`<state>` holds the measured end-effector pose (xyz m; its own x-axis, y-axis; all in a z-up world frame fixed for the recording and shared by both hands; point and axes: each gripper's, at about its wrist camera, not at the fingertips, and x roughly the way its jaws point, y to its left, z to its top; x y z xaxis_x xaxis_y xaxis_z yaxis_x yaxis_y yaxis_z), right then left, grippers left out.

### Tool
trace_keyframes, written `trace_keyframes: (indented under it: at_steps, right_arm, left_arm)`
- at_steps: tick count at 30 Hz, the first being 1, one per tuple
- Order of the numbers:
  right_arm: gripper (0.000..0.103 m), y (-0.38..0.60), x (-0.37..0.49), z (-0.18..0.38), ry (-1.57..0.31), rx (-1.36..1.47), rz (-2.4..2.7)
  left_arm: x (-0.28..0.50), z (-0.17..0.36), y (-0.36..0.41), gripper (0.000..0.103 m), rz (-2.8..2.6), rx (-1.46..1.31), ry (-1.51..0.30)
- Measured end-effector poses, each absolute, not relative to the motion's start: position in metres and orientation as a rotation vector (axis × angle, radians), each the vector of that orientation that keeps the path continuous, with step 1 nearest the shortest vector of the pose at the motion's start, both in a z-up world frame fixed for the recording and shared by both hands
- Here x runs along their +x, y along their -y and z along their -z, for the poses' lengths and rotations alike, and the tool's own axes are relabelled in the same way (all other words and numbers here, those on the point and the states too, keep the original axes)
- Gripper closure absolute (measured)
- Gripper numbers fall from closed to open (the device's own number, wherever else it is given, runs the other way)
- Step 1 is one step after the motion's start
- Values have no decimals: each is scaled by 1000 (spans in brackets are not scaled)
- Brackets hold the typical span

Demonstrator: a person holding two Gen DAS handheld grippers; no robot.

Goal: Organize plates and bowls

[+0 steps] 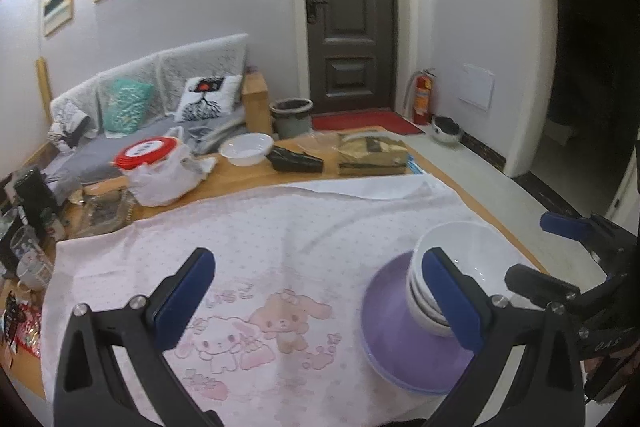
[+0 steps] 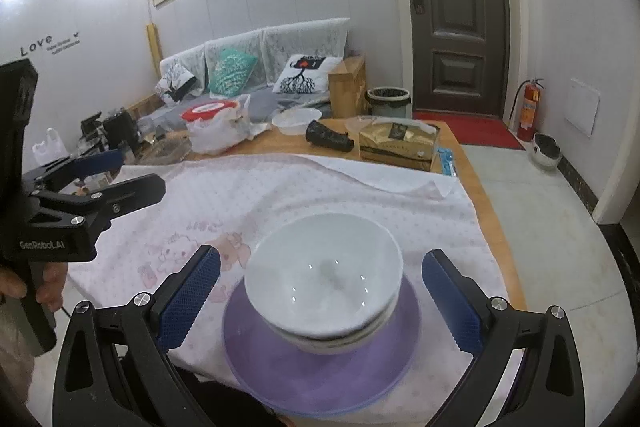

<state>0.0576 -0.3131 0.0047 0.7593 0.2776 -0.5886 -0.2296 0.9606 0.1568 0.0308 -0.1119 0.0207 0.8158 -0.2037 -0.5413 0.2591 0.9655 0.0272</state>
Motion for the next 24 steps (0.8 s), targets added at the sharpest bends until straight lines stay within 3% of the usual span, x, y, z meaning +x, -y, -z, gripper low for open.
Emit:
trace_keyframes:
  at_steps: [24]
  right_arm:
    - [3,281,52,-41,-416,26,-316]
  left_arm:
    - [-3,-38,46,0,12,-39,-366]
